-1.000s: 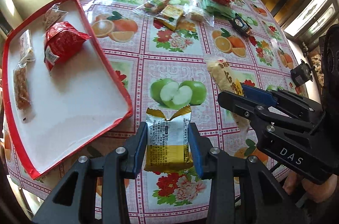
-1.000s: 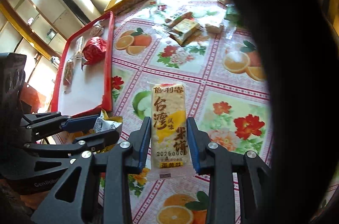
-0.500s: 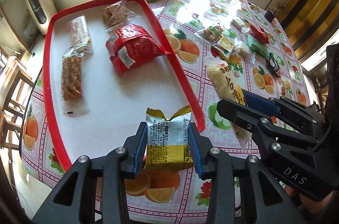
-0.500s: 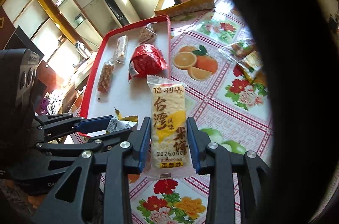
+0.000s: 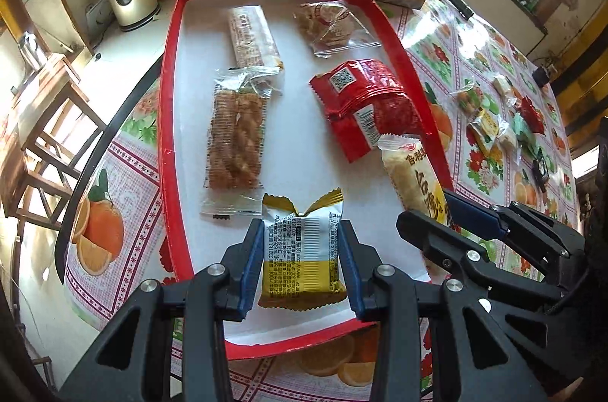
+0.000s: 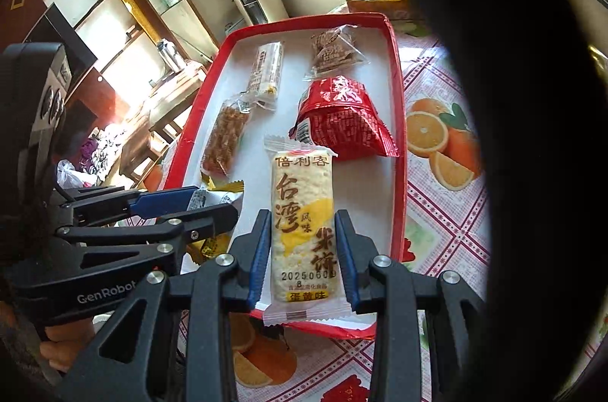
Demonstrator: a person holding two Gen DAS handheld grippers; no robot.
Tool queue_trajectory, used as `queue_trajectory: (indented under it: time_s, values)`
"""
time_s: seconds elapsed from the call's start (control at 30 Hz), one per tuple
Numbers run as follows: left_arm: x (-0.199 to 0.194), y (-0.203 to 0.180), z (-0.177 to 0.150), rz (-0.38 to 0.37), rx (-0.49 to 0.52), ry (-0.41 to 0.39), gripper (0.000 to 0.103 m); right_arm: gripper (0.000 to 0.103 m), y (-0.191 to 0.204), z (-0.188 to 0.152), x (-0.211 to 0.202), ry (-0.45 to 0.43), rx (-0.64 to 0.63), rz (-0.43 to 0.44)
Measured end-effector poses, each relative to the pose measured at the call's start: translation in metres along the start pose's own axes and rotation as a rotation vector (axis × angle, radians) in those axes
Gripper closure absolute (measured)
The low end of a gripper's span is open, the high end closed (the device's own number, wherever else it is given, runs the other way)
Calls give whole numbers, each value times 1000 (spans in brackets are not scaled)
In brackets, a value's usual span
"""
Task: Organize snacks
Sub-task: 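Carry the yellow-and-white packet and rice cracker bar over the red tray, then open both tools to drop the two snacks into the tray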
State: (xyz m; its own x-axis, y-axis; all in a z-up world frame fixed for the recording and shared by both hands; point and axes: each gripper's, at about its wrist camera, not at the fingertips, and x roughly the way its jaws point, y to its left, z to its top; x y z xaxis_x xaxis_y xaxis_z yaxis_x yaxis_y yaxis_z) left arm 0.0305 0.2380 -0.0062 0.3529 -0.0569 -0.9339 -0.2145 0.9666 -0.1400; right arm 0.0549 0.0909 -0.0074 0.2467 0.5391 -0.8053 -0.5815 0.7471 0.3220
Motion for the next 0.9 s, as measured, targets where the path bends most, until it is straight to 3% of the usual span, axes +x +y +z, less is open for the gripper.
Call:
queue_trajectory:
  time_s: [0.27,0.6,0.9]
  values:
    - [19,7,12,30,-9,29,65,68,0,6,26,33,-16,-63]
    - [27,5,29,105,5,-1,65,67,-3,23,40,26,-43,-136]
    - [26,2,23,135,16,-4,63,67,1,23,42,38,-66,-163]
